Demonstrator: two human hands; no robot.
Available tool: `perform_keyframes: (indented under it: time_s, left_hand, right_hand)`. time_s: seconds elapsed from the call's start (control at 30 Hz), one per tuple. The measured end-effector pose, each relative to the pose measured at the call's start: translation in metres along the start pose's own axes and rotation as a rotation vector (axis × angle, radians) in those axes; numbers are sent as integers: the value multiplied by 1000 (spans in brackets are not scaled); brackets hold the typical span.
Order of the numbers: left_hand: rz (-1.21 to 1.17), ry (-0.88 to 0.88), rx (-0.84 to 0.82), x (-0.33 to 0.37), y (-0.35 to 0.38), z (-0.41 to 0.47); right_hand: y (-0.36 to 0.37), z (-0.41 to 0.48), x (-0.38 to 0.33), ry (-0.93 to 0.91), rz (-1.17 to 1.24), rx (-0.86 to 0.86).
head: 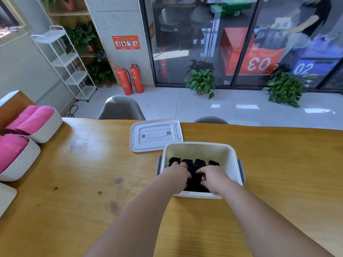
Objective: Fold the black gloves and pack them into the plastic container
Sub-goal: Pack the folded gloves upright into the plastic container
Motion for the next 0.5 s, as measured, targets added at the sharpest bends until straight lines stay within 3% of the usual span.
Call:
perform_keyframes:
  time_s: [0.27,0.5]
  left_hand:
    - [-119,-3,101,-4,-7,-6]
    - [-141,29,406,-20,-26,-33]
  right_hand:
    - [-20,0,-4,-37,-94,-21]
    - [-47,-11,-12,-41,-70,100]
Point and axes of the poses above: each hand's wrist, its own z-axis towards the middle knuckle, its own y-axis out of the palm, x = y × z, the point moved 9 cm from there along z, towards the middle knuckle, and after that the axes turned 6 degrees about x, right-handed, at the moved point
